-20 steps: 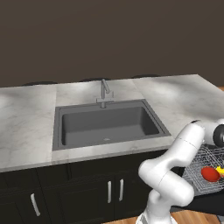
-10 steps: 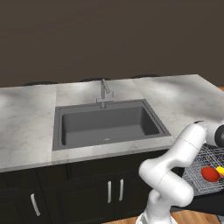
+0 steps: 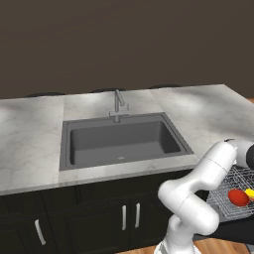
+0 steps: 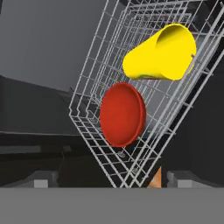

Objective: Pick up the cup and bowl from the counter, place them in the dishwasher, and close the dishwasher door.

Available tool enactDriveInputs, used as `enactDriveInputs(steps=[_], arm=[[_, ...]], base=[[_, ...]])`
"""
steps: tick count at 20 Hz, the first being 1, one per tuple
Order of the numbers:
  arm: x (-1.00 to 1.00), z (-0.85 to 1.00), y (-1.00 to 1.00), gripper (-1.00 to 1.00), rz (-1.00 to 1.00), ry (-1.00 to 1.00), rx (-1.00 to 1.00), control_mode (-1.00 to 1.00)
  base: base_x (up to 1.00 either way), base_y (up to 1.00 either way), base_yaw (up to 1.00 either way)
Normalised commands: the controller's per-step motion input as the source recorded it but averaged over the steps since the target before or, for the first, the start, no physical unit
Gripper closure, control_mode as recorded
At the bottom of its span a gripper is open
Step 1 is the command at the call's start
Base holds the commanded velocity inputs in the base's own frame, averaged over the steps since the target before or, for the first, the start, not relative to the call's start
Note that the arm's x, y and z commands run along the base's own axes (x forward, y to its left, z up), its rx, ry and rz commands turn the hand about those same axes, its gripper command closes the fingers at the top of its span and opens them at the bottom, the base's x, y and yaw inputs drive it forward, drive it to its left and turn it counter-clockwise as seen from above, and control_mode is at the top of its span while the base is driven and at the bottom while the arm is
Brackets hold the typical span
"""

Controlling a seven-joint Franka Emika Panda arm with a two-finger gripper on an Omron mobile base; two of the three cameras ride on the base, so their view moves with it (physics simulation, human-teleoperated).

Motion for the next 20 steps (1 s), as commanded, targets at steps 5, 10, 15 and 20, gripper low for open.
enactDriveInputs(steps=[5, 10, 15, 20], arm=[[-0.36, 0.05, 0.04, -1.00, 0.05, -0.05, 0.00, -1.00], [-0.44, 0.20, 0.12, -1.00, 0.04, -0.10, -0.04, -1.00], [-0.47, 0.32, 0.17, -1.00, 0.04, -0.14, -0.07, -1.00], [-0.64, 0.44, 0.19, -1.00, 0.02, -0.19, -0.09, -1.00]], base=[[0.00, 0.00, 0.00], [0.00, 0.00, 0.00], [0.00, 0.00, 0.00], [0.00, 0.00, 0.00]])
